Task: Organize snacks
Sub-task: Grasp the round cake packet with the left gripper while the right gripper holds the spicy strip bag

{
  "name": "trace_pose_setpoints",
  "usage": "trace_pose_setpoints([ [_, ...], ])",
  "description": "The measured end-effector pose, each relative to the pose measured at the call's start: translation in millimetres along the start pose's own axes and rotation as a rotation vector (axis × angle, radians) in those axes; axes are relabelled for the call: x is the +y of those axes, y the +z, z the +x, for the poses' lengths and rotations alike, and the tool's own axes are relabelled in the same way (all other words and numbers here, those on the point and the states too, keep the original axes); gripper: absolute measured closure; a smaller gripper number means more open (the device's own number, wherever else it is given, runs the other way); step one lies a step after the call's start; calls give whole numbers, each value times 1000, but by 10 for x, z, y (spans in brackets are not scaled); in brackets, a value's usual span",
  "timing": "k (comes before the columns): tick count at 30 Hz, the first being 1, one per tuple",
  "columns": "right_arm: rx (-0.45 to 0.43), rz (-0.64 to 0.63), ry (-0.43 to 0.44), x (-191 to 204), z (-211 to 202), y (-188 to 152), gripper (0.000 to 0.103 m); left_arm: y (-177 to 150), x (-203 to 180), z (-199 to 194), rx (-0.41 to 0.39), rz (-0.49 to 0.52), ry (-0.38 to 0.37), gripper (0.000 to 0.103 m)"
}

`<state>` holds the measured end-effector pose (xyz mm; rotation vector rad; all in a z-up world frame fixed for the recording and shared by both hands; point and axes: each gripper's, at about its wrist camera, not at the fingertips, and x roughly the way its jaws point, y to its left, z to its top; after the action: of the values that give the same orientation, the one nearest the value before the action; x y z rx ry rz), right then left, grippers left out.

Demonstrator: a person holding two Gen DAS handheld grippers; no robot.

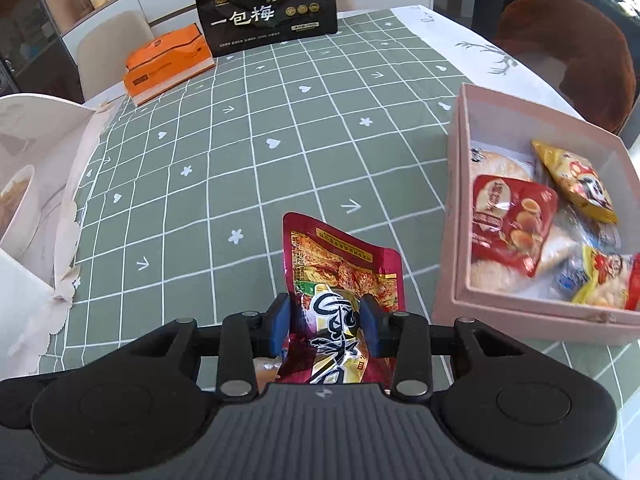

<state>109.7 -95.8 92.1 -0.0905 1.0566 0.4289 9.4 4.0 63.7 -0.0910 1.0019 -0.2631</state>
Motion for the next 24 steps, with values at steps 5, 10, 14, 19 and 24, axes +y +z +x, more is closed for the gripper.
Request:
trace_pose_setpoints([
  [5,-5,-3,-1,-57,-61,-95,66,36,-43,120,25,24,39,37],
  [10,-7,10,-6,-152,-132,-238,65,-6,151,43,20,-38,52,54],
  [14,-19,14,-3,-188,-163,-344,62,-54,342,-50,5,-91,72,62],
  [19,-19,-4,-28,-197,-176,-527,62,-81,560,-139,-22,-175,1,62],
  [24,-33,-50,-65,-231,-227,-696,61,-21,486,-156,-37,-136,-53,62],
])
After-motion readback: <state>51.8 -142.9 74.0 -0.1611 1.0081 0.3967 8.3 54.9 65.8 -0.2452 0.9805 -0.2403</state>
